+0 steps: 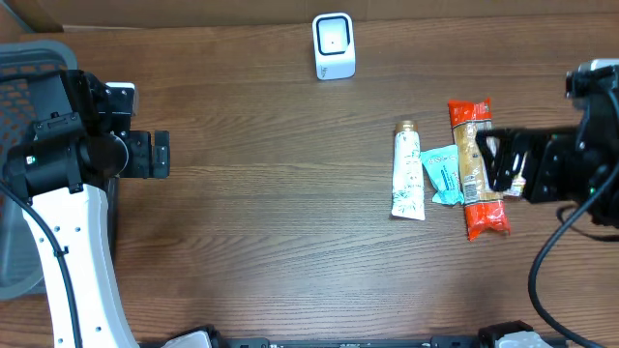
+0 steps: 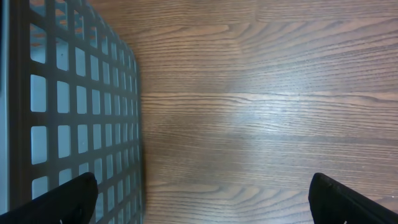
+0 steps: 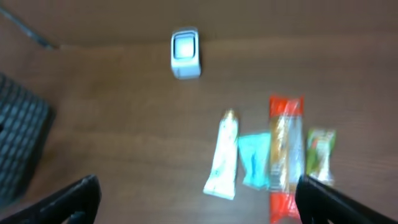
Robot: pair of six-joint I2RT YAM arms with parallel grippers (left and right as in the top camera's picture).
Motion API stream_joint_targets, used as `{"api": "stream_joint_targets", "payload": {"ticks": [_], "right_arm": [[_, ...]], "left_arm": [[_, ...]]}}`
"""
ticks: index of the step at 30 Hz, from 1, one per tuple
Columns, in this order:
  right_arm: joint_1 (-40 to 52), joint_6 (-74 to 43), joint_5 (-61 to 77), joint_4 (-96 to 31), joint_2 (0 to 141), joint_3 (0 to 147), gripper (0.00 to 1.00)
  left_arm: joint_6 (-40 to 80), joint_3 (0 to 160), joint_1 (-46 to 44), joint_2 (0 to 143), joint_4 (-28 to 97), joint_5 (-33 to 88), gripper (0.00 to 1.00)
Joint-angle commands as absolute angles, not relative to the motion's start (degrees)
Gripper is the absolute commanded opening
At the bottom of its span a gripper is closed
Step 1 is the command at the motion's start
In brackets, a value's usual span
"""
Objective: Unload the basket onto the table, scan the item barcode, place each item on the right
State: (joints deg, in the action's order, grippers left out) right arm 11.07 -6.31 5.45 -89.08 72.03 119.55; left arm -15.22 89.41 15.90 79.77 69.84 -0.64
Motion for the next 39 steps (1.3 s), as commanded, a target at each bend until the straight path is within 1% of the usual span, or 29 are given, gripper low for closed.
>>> {"api": "stream_joint_targets", "payload": {"ticks": [1,5,8,15,16,21,27,30,33,39], "right_arm": [[11.07,-0.45,2.61,-82.59,67.94,113.03,1.0],[10.9,3.97,2.59,-68.82,59.66,97.49,1.0],[9.65,5.02,2.61,-59.68,53.06,85.58,1.0],[7.53,5.02,3.7,-30.79,35.42,55.64,1.0],[7.38,4.99,3.7,-24.47,31.33,48.56,1.0],[7.35,4.99,3.75,-9.91,21.71,31.51,1.0],[7.38,4.97,7.64,6.07,11.49,12.8,1.0],[7.38,4.97,7.6,10.24,7.25,6.04,1.0],[7.38,4.97,7.6,11.46,4.23,1.26,1.0],[7.42,5.02,6.94,2.98,0.84,0.45,1.0]], "left_arm": [[-16.1,89.71,16.1,79.4,69.84,-0.16,1.0],[-16.1,89.71,16.1,79.4,69.87,-0.16,1.0],[-16.1,89.71,16.1,79.4,69.87,-0.16,1.0],[-16.1,89.71,16.1,79.4,69.84,-0.16,1.0],[-16.1,89.71,16.1,79.4,69.84,-0.16,1.0],[-16.1,89.71,16.1,79.4,69.87,-0.16,1.0],[-16.1,89.71,16.1,79.4,69.87,-0.16,0.99],[-16.1,89.71,16.1,79.4,69.87,-0.16,1.0],[-16.1,89.71,16.1,79.4,69.87,-0.16,1.0],[-16.1,89.71,16.1,79.4,69.84,-0.16,0.99]]}}
